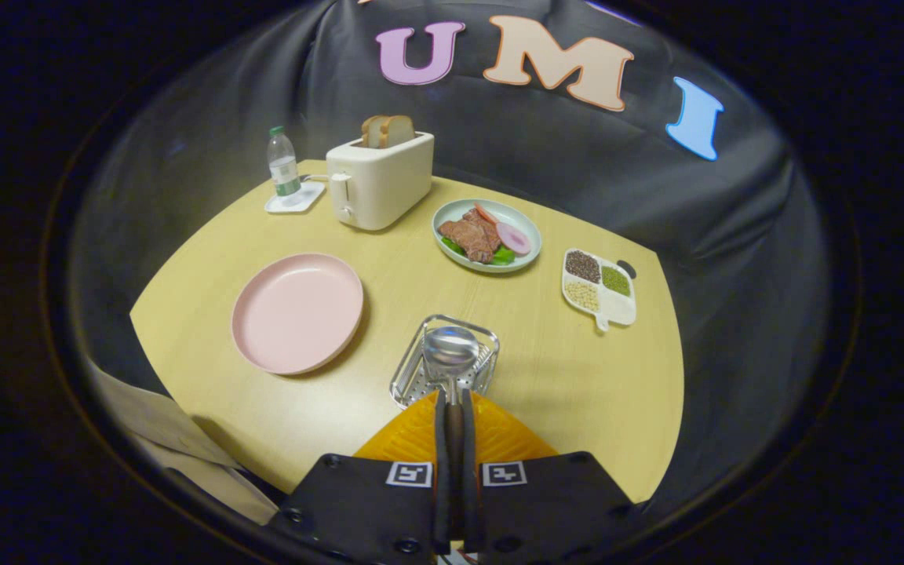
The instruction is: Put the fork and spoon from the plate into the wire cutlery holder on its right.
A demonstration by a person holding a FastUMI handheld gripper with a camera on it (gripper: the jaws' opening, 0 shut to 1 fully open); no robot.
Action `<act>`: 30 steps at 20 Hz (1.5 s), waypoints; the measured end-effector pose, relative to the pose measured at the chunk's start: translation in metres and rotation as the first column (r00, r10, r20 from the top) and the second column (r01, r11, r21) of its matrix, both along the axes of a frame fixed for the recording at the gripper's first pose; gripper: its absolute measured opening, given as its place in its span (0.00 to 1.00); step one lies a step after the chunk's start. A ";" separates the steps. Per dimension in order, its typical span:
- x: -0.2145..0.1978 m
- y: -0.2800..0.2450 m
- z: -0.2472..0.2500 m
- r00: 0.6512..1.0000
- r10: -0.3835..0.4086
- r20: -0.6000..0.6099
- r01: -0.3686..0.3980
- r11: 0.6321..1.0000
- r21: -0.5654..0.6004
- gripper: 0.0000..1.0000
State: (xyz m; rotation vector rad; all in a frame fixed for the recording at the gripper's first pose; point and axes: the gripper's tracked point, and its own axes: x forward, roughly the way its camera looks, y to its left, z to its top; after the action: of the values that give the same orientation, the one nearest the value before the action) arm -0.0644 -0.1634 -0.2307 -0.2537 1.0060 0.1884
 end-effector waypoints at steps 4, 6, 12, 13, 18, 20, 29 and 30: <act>0.003 0.000 -0.003 1.000 -0.003 -0.002 0.003 1.000 0.006 0.11; 0.005 0.001 0.001 1.000 -0.013 0.011 0.013 1.000 0.022 0.23; 0.016 0.016 0.027 0.992 -0.050 0.118 0.042 0.997 0.072 0.82; 0.018 0.020 0.033 0.986 -0.064 0.151 0.052 0.995 0.081 0.91; 0.031 0.054 0.081 0.930 -0.144 0.337 0.088 0.980 0.176 1.00; 0.035 0.067 0.105 0.889 -0.194 0.415 0.108 0.969 0.220 1.00; 0.030 0.109 0.165 0.718 -0.312 0.622 0.163 0.945 0.284 1.00; 0.028 0.111 0.167 0.696 -0.312 0.646 0.169 0.946 0.275 1.00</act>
State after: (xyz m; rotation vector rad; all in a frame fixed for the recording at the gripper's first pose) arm -0.0368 -0.0519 -0.0634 0.0070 0.2600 -0.0579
